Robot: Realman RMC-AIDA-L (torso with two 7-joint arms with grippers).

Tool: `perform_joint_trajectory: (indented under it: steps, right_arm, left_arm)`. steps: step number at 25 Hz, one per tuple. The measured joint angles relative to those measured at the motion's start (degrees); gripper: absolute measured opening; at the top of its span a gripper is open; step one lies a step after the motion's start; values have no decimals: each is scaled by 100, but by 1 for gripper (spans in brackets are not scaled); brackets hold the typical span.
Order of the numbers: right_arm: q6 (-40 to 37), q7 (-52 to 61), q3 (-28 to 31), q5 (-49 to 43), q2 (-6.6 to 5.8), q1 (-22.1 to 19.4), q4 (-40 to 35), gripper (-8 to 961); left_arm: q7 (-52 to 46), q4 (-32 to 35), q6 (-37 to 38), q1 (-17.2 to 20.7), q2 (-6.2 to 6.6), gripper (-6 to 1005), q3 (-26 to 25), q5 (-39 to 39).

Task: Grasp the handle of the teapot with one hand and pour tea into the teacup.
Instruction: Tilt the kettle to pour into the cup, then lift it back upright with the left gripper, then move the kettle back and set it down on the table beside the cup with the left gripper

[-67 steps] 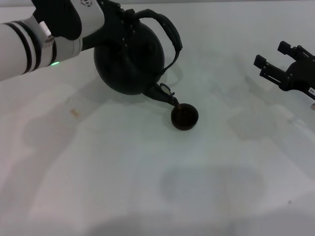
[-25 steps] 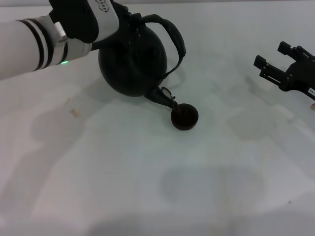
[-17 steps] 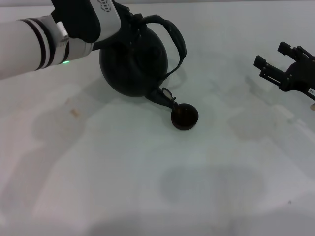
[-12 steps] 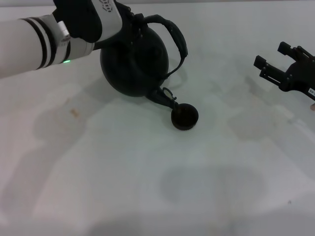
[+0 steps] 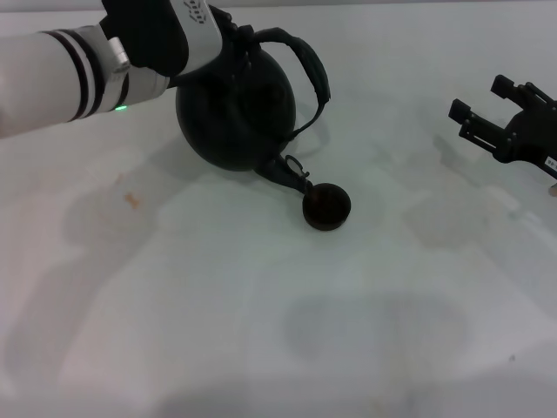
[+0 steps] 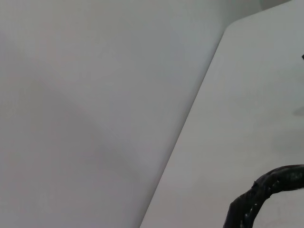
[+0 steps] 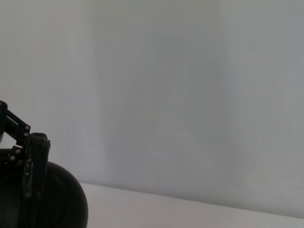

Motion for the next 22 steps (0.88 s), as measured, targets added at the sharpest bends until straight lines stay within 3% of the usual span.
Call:
perform_joint_trajectory:
  steps: [8,22]
  right_arm:
    - [-92,0,0,0,0,0,3,845]
    - [-228,-17,0,0,0,0,3,845]
  left_arm:
    - [-282,-38,-156,46,0,130,-59,-132]
    - [-276,-173,-288,513,27,131,-96,-1430]
